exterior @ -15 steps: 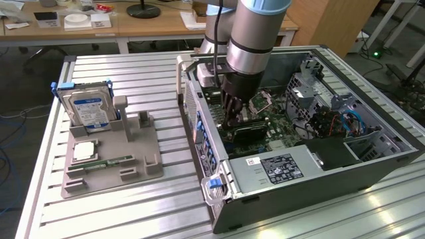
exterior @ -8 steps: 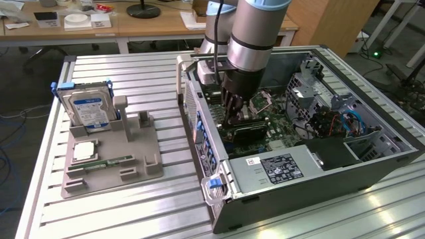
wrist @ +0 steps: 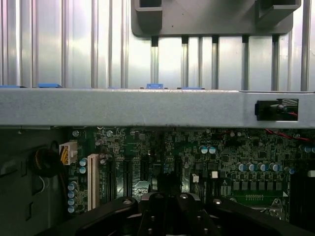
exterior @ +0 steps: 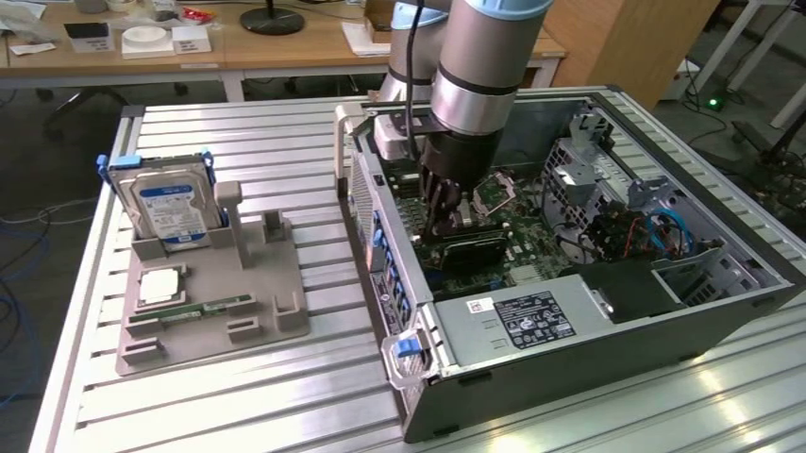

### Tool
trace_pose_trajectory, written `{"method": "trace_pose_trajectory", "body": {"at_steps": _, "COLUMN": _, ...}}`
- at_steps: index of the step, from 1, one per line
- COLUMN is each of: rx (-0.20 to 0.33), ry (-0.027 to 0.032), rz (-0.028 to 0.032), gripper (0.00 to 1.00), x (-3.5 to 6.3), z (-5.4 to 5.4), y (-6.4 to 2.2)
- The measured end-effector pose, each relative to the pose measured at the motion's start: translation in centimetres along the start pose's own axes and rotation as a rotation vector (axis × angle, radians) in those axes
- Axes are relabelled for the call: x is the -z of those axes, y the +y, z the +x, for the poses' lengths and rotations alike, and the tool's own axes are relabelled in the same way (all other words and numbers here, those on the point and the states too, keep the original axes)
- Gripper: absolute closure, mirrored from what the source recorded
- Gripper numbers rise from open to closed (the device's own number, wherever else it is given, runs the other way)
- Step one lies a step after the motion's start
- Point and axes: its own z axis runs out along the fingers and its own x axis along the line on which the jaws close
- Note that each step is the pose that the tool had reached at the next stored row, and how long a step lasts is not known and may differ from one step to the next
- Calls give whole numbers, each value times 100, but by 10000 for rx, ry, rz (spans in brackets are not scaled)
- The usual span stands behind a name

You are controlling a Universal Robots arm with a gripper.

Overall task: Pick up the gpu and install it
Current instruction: 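Press down on the gpu until it lock into place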

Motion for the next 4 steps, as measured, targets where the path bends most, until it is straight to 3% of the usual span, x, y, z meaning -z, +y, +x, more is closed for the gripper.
{"method": "trace_pose_trajectory", "body": {"at_steps": 4, "rx": 0, "ry": 0, "rz": 0, "gripper": 90, "x": 0, "z": 0, "y": 0}}
